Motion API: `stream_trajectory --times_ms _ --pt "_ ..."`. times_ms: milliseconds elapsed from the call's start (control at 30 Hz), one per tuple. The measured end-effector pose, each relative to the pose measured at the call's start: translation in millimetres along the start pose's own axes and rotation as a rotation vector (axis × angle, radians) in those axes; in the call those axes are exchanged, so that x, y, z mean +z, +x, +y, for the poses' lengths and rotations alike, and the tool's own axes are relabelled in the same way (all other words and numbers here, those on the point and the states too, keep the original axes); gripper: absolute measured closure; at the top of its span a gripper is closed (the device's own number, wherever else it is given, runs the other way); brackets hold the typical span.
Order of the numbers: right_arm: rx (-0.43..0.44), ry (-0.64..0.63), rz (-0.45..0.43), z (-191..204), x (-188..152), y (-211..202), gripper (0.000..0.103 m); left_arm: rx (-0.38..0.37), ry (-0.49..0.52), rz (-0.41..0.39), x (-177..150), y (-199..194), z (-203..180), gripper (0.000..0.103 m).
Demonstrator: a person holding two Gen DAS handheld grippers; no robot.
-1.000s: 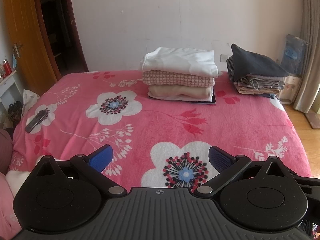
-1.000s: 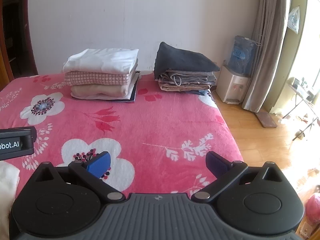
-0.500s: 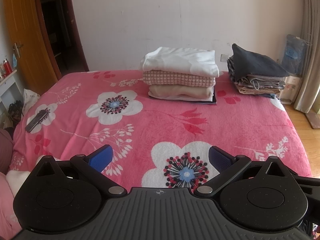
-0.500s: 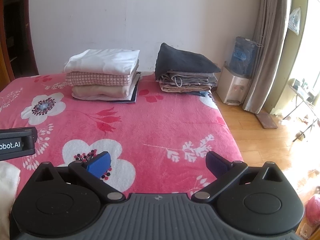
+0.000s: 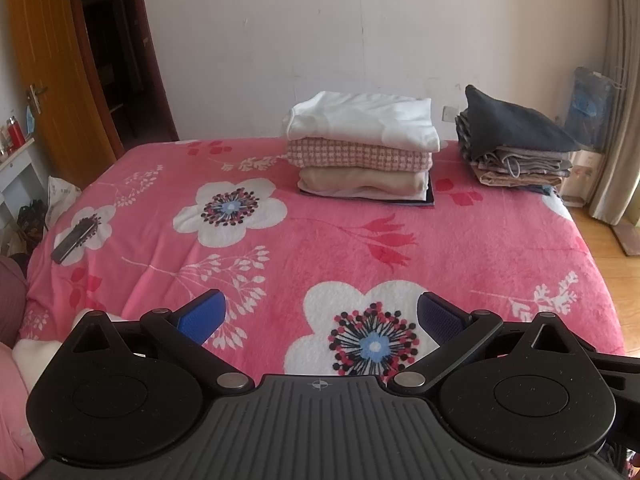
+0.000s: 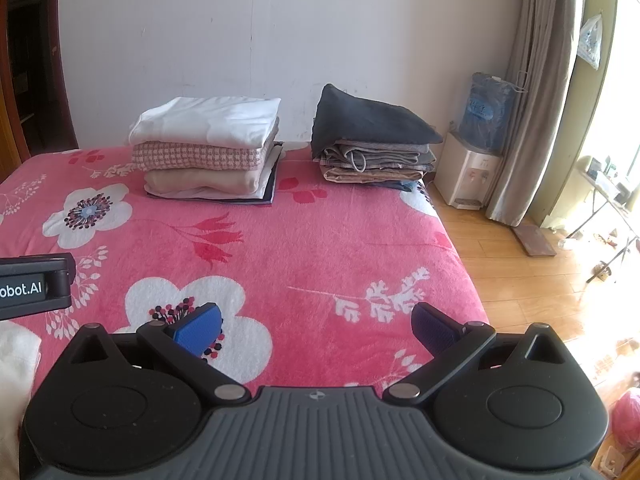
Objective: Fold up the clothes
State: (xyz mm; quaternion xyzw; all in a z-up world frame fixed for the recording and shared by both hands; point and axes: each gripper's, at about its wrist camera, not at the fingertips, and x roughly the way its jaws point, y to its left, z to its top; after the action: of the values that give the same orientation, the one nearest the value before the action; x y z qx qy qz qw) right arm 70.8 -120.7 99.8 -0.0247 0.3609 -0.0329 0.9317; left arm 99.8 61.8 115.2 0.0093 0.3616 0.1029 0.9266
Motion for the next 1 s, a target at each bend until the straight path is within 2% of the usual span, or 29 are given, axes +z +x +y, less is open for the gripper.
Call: stream_trajectory --times_ms 1000 --pt "-0.001 0.000 0.008 0.6 -0.5 2.4 0.000 0.003 -0.002 0.011 0.3 2.4 0.4 0.000"
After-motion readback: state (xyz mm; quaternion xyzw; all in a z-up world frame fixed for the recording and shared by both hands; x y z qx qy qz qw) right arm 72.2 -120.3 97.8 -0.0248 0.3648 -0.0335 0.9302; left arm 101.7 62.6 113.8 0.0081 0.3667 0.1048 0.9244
